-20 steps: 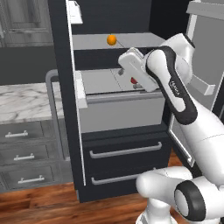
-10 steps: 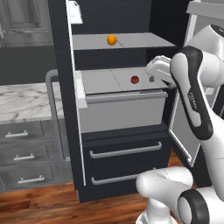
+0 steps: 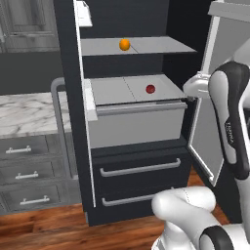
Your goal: Retrieve the orange and pear from the fridge and place them into the bowl on the dining table.
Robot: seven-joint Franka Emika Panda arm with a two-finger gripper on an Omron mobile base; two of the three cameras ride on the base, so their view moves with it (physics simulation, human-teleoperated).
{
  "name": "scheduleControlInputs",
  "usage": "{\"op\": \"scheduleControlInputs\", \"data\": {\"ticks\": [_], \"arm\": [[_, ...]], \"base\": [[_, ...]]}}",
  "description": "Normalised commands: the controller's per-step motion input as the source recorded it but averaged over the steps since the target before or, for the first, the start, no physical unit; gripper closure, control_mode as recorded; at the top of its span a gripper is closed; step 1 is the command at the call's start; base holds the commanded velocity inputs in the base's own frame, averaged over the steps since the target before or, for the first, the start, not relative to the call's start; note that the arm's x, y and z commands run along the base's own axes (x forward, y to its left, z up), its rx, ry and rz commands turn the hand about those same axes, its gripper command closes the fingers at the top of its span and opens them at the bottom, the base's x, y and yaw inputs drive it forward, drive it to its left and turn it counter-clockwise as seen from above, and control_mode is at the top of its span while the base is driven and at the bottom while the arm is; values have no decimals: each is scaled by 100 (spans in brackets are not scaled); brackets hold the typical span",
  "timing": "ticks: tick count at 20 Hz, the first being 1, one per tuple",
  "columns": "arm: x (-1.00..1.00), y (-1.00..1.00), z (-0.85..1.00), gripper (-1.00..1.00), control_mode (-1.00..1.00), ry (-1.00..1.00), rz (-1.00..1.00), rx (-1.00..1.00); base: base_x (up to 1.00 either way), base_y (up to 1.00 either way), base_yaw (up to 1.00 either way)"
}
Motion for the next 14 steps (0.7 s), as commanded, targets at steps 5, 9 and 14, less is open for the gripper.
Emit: {"op": "scheduleControlInputs", "data": {"ticks": [5,9,14], "arm": [[-22,5,-4,-100,-100,-43,0,-29],[-3,-5,-1,-100,-100,-44,9,-11],[-13,-40,-10,-100,-100,-36,45,1]], "base": [[0,0,0],[0,0,0],[0,0,0]]}}
